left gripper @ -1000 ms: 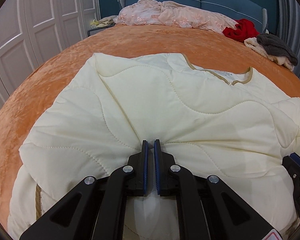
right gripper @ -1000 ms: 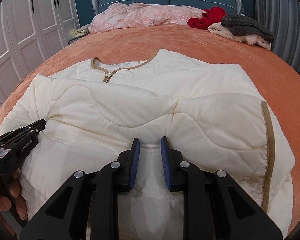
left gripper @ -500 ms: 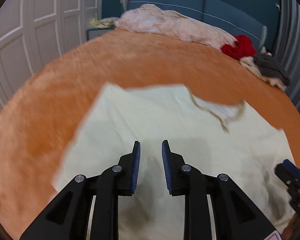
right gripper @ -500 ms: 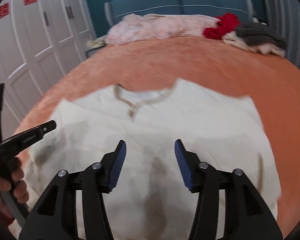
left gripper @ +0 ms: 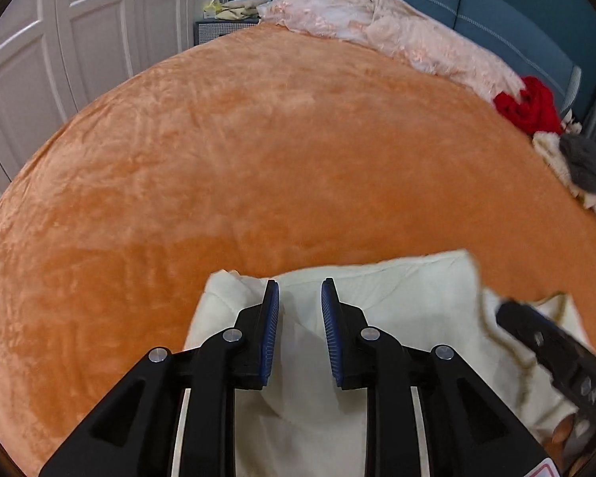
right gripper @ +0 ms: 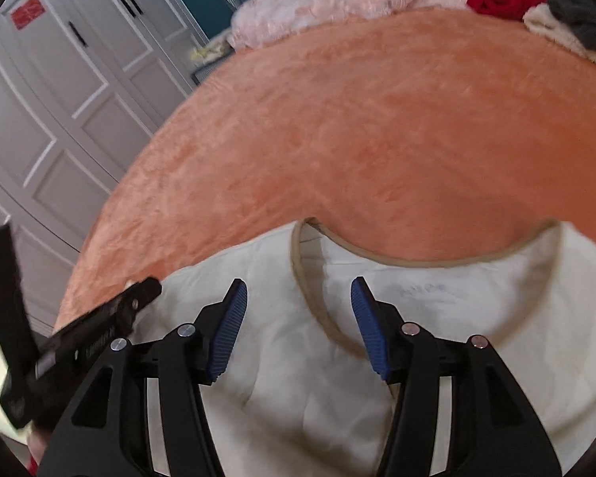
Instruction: Fold large clothes
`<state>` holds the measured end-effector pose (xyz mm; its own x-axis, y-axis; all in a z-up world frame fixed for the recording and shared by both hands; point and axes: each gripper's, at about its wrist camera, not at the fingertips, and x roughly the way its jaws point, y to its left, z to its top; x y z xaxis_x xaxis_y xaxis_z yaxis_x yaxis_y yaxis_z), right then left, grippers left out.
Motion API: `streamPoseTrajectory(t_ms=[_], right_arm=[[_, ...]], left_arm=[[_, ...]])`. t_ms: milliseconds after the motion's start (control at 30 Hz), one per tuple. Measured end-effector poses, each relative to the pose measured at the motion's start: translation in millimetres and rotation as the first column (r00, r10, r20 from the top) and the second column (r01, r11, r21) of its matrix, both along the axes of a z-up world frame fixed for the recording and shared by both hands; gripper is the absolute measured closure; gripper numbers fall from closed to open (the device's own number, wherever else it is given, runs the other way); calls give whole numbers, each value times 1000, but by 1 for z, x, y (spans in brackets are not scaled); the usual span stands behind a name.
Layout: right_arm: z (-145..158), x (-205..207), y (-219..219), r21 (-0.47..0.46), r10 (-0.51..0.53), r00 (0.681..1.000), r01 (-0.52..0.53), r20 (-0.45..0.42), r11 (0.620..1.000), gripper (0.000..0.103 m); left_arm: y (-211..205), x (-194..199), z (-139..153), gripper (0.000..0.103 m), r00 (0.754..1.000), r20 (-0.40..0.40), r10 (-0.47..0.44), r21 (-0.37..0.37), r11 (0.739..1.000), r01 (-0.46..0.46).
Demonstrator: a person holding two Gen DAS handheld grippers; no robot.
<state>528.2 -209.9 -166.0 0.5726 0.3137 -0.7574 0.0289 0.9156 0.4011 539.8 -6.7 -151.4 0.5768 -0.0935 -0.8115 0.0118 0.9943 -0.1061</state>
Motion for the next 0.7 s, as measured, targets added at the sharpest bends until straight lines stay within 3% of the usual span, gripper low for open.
streamPoseTrajectory(t_ms=[67,167,200,233,333,433,567,700], right_arm=[[-13,7,6,12,24,1000,-24,-20,1000,50],[-20,7,20,10,105,995,-105,-2,994,89],[-19,6,23,-7,119,993,-119,13,993,99],[-17,3,24,-21,123,992,-123,33,992,101],[-8,-4,16,-27,78,993,-75,90,997,102],[-17,-5,18,-72,49,996,-43,76,996,102],[-30,0,17,-80,28,999,-24,42,996,103],[-24,-4,14,-89,7,998,-2,58,996,102]], left_arm=[[-1,-2,-15,81,1000,4,1,18,1000,-1],[-1,-9,-24,81,999,43,5,24,1000,-6],[-2,-10,-25,81,998,55,6,31,1000,-7],[-2,-9,-26,81,998,58,5,37,999,-8],[2,-10,-28,80,997,74,9,13,1000,-10],[5,-9,-29,80,997,80,10,-16,1000,-8],[3,-10,-30,79,996,87,8,4,1000,-9],[0,-10,-32,79,996,88,7,23,1000,-9]])
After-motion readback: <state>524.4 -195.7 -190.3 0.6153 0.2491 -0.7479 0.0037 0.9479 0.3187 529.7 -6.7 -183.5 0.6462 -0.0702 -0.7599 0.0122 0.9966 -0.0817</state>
